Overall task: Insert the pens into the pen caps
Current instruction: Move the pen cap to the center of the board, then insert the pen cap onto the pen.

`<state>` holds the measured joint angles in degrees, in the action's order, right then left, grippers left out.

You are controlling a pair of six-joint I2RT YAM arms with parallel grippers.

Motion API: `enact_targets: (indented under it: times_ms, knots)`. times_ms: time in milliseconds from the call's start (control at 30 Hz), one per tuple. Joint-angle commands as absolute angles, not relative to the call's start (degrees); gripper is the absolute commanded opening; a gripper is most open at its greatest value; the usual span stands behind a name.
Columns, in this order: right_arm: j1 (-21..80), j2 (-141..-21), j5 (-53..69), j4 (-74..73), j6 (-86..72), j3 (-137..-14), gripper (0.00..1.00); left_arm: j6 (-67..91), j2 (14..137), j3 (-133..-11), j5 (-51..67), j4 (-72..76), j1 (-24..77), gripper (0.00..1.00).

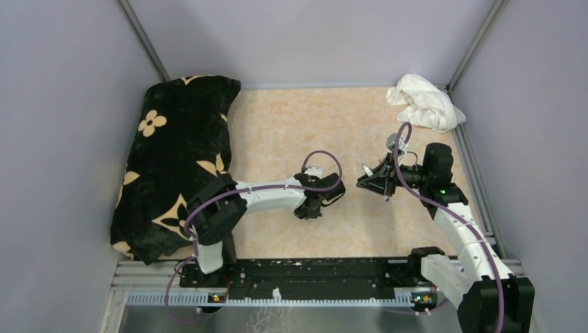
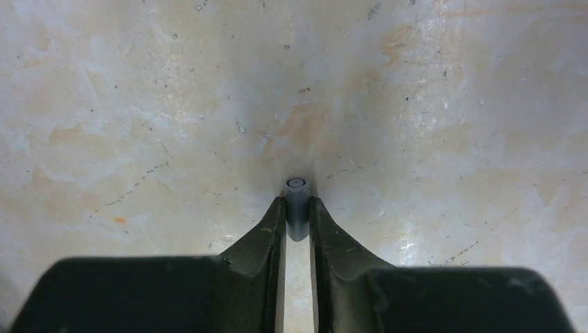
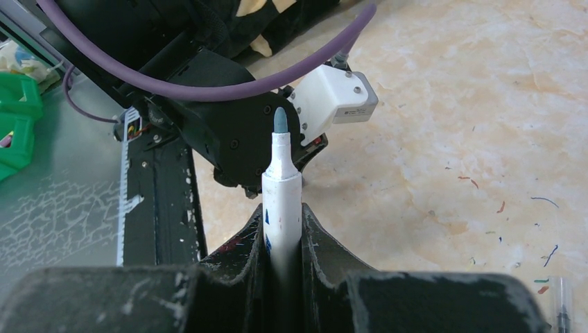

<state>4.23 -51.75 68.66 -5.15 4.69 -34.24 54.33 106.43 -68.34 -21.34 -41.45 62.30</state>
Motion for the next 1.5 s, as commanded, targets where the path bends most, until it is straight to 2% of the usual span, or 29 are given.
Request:
enact_targets:
  times_ms: [0, 167, 300, 467, 533, 633, 767, 967, 1067, 1300, 1467]
  knots:
    - [3.9, -50.5, 70.0, -3.0, 4.5, -35.9, 0.0, 53.6, 113.3, -64.8, -15.5, -45.5, 63.0, 0.14]
    - [3.8, -50.7, 70.3, -2.9, 4.6, -35.7, 0.0, 51.5, 112.0, -65.7, -18.0, -44.0, 61.8, 0.0]
    - [3.9, -50.9, 70.8, -3.0, 5.3, -35.6, 0.0, 50.6, 106.5, -66.8, -21.2, -41.9, 61.4, 0.0]
    - [3.9, -51.3, 74.4, -1.9, 6.4, -34.5, 0.0, 50.1, 93.2, -64.5, -23.7, -33.2, 61.7, 0.0]
    - [3.9, -51.5, 75.7, -0.5, 6.2, -33.6, 0.0, 48.5, 86.2, -60.0, -22.3, -23.5, 61.8, 0.0]
    - [3.9, -51.8, 76.7, 1.6, 5.9, -32.7, 0.0, 44.2, 75.2, -48.7, -18.0, -0.3, 61.7, 0.0]
    - [3.9, -52.1, 79.7, 3.2, 6.7, -31.5, 0.0, 42.9, 69.1, -36.6, -15.3, 27.5, 61.8, 0.0]
    - [4.9, -52.9, 81.2, 4.6, 5.6, -30.9, 0.0, 43.3, 70.0, -33.9, -16.6, 48.4, 62.0, 0.0]
    - [6.0, -53.0, 78.8, 11.9, -2.4, -29.2, 0.0, 44.3, 72.8, -34.5, -18.6, 56.2, 62.0, 0.0]
    - [6.3, -53.4, 74.7, 13.4, -7.4, -29.6, 0.0, 45.5, 77.7, -41.7, -26.2, 54.5, 64.3, 0.0]
    - [6.9, -53.5, 73.5, 15.7, -9.8, -28.9, 0.0, 45.8, 80.7, -43.1, -27.1, 56.1, 65.3, 0.0]
